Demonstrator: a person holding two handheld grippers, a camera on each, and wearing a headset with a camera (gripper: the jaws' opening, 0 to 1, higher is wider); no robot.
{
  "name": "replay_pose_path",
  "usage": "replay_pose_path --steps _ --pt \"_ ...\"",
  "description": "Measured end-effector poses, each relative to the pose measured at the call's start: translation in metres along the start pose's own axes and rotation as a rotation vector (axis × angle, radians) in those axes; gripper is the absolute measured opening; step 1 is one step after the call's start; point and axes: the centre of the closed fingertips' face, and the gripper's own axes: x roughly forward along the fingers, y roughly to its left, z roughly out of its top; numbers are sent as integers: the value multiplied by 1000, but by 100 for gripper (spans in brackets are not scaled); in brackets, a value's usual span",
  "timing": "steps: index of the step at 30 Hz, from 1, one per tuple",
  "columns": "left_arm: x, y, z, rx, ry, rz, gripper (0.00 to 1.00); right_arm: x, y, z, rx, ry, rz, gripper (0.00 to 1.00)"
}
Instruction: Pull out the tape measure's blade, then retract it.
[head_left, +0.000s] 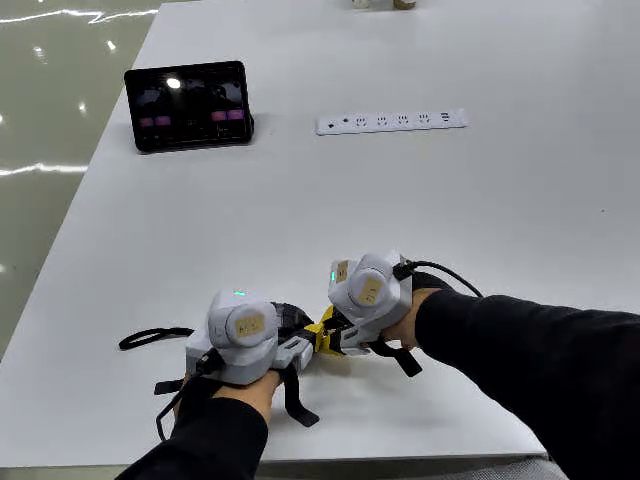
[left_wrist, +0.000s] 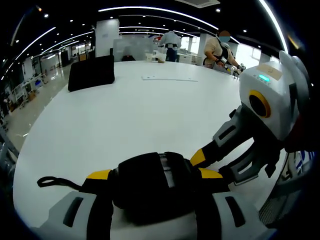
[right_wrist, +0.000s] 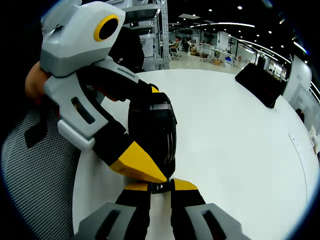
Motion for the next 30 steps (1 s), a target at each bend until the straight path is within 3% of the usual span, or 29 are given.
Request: replay_pose_path --steps 4,5,8,10,14,23,26,30 --pt "4 -1 -5 21 32 -19 64 -1 0 -1 22 -12 -9 13" --pt "6 -1 -4 3 31 -24 65 -1 -1 0 14 -16 -13 13" --pt "6 -2 -3 19 54 -52 68 -3 -5 -3 32 -5 -45 19" --pt "5 -4 4 -29 45 -90 70 -6 -5 -5 27 3 -52 21" --pt "6 4 11 -31 72 -128 72 -18 -7 -6 41 -8 -68 21" --pt "-4 25 28 -36 23 -173 90 -50 -18 -8 59 -58 -128 21" --pt "-9 26 31 -39 6 -227 98 -61 -21 -12 89 -79 -149 25" --pt "-19 34 30 -69 19 -269 99 -76 -21 -22 110 -83 -171 28"
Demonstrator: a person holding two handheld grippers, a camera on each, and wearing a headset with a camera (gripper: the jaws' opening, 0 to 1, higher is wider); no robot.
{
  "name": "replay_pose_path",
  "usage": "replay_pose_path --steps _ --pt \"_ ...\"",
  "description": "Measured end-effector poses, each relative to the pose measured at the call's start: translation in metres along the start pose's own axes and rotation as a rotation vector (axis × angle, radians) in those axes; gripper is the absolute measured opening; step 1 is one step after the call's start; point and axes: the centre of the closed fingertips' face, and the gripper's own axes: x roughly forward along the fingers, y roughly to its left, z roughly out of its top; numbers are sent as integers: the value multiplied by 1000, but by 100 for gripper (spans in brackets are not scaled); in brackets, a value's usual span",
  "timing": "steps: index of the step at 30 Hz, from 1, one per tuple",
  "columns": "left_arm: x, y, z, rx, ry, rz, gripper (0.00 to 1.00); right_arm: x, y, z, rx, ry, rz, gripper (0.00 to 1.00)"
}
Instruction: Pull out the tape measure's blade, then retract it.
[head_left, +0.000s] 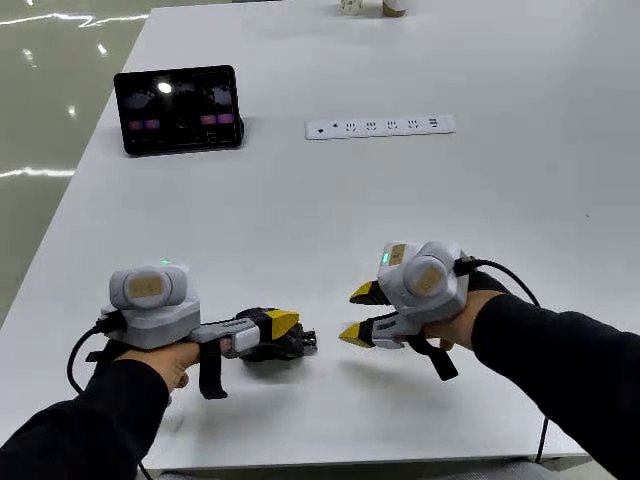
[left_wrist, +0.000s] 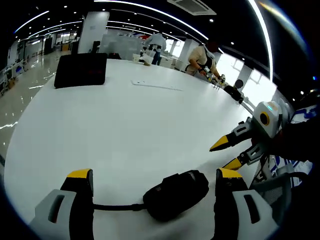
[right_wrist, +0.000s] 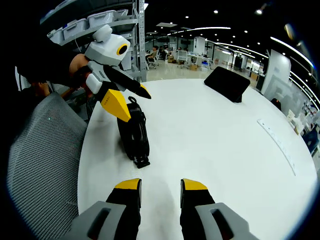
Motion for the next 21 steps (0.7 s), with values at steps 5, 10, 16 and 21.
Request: replay_pose_path --steps 5,10,16,21 --pt "-11 10 -9 23 49 -40 99 -17 -2 -11 55 -26 -19 33" --pt "-25 7 -7 49 32 -124 99 -32 -4 -25 84 -28 -44 38" --pt "-39 26 -13 115 49 -78 99 -49 -14 -45 152 -29 -86 47" --pt "-53 37 -20 203 70 -56 99 -62 -14 -58 185 -31 -91 57"
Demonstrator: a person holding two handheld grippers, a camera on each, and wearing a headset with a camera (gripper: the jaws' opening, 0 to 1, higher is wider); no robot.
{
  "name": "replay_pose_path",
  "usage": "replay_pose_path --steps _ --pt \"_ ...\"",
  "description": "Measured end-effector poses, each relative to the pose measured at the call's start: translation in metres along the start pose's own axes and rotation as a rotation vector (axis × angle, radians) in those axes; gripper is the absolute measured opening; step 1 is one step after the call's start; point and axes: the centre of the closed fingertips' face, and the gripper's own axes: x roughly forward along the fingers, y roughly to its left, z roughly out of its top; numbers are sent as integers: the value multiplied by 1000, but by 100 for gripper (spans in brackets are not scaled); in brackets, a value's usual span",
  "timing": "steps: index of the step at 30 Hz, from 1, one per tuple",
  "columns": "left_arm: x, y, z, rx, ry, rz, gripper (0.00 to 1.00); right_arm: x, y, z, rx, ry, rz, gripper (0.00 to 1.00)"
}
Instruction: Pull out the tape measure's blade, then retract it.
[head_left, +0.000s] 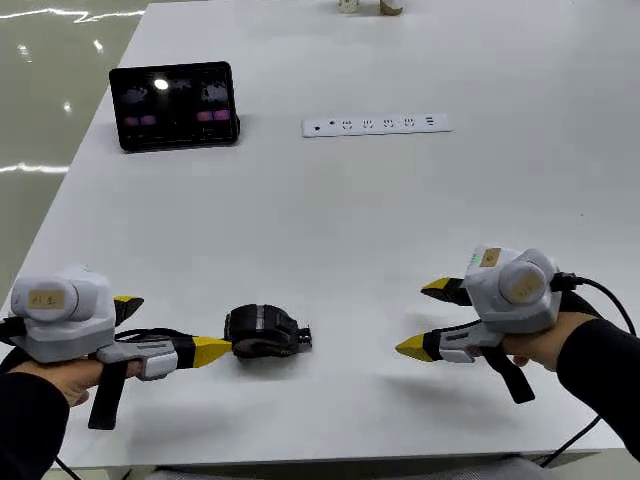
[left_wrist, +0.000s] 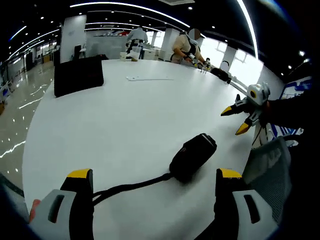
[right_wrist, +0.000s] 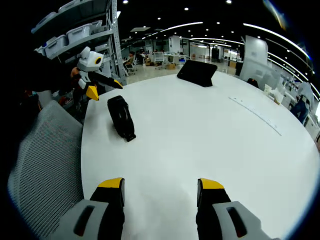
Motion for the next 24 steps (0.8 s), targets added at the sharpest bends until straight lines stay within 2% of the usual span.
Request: replay_pose_path --steps 6,9,15,19,22,24 --pt "-12 3 -13 105 37 -23 99 -19 -6 -15 -13 8 -39 62" --pt "-17 9 -16 144 46 -6 99 -29 -7 -22 -9 1 -54 65" --pt "-28 12 -18 133 44 -9 99 -54 -16 -42 18 1 -91 74" --pt "-33 14 -23 119 50 -14 99 -78 -18 -51 50 -21 -109 80" --pt "-36 14 -27 122 57 -8 99 -88 -20 -60 68 -16 -125 82" --pt "-38 17 -29 133 60 4 99 -93 -18 -66 81 -12 -124 85"
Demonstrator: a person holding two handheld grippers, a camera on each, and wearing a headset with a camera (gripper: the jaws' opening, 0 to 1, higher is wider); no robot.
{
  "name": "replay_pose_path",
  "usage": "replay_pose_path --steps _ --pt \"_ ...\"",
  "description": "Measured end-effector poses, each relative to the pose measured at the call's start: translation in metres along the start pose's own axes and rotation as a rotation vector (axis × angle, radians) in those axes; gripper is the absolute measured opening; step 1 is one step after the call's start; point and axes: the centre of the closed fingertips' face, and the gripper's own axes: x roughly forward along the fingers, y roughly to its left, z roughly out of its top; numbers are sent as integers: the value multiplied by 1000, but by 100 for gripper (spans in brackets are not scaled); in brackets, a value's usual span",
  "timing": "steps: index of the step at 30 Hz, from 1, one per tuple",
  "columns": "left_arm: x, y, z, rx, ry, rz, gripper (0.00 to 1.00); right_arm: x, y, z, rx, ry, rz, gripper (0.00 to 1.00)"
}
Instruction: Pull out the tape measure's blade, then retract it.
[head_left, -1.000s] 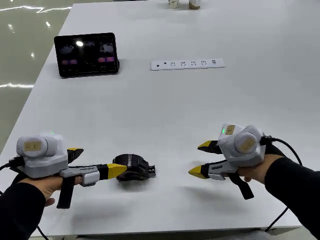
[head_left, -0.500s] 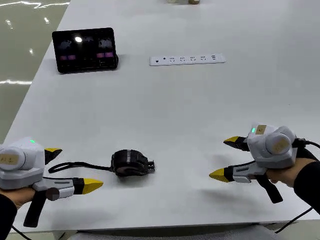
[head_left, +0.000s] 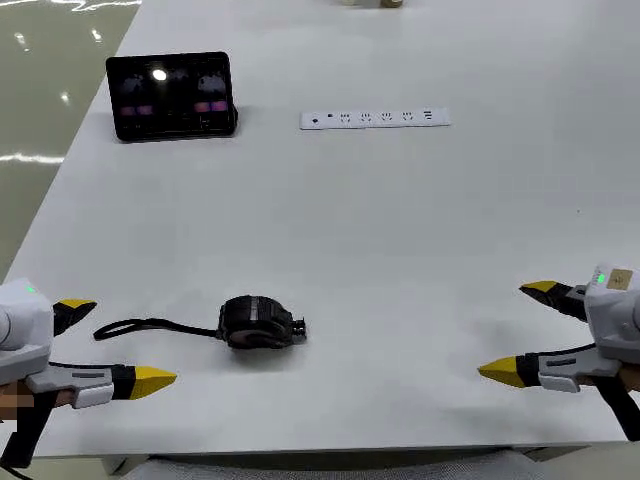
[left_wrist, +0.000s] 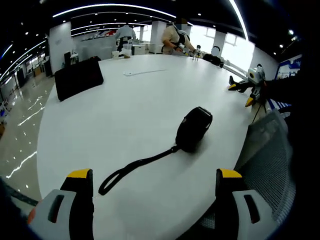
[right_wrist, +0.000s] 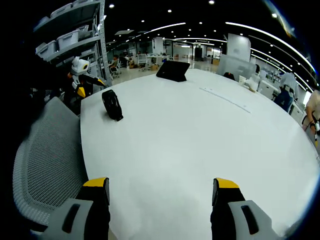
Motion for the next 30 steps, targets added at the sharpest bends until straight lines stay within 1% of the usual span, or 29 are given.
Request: replay_pose_path --steps 2,3,6,8,13,15,18,22,25,28,30 --pt "-3 5 -1 12 4 23 99 -3 1 -5 11 3 -2 87" --pt "-4 5 -1 14 -2 28 99 -4 1 -6 14 3 -2 88" --pt "-5 6 -1 7 -2 25 99 -5 3 -10 29 8 -15 95" --pt "-4 6 -4 6 10 18 99 -6 5 -11 25 11 -18 99" --pt "-4 6 -2 -5 -1 12 99 -6 6 -11 17 8 -18 99" --pt "-4 3 -3 -9 5 1 99 -6 6 -10 9 7 -17 99" --pt "-3 2 -6 2 13 -1 99 -6 7 -7 2 6 -11 99" --pt "-4 1 -6 7 11 5 99 -6 5 -8 -11 11 -8 99" --pt "-4 -2 -5 3 12 -4 99 -6 5 -9 -14 14 -7 99" --pt "-3 -2 -6 8 17 -11 99 -6 7 -9 -16 15 -7 99" --pt "-3 0 -7 15 21 -7 99 -6 8 -8 -11 11 -8 99"
